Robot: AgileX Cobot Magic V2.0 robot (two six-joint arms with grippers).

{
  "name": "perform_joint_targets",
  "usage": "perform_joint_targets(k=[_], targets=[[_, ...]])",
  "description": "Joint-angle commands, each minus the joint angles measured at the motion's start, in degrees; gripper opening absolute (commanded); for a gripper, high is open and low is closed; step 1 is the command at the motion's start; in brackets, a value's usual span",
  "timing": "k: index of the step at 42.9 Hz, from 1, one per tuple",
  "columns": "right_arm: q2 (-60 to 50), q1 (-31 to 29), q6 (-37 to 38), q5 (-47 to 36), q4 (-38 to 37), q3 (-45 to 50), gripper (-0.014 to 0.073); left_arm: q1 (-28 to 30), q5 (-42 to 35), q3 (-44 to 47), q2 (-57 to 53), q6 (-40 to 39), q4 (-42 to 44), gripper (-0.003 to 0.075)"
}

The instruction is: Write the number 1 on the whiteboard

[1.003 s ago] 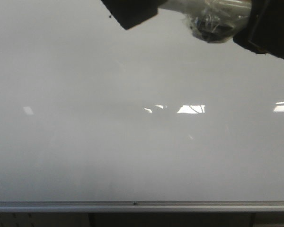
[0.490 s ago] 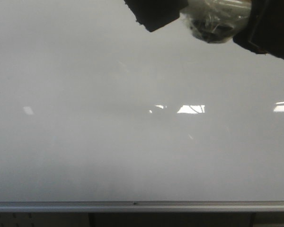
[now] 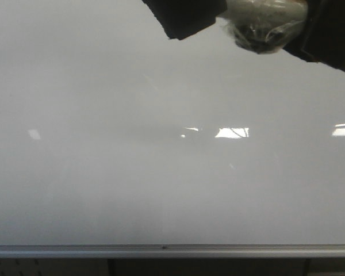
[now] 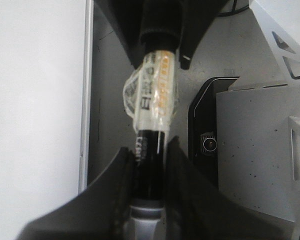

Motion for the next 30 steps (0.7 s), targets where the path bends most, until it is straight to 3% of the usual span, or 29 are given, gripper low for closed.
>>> perform_joint_targets(k=[1,8,15,22,30], targets=[[-1.76,-0.75,2.59,3.73,1.29,-1.72,0.0443,0.42,-3.7,-2.01,-2.12,-3.75,1.8,-0.002],[-5.71,-6.02,8.6,1.25,-4.48,-1.72,0.0457,3.11,-3.7,-2.01,-4.29,-16.26,9.09,-0.002],[-11.17,-13.87,15.94,-0.9,-9.43,-1.6,0.0457,9.52,-4.71,0.35,-9.43,-23.47,9.63,-0.002],[-15.62,-19.39,16.97,-2.9,-9.43,-0.5,0.0457,19.6,-11.65,9.82,-18.2,-29.58,13.7,-0.002],[-16.81,-19.96,16.97,-5.1,-9.32,0.31,0.0457,33.75,-23.09,24.07,-28.01,-33.87,16.43,-0.002]])
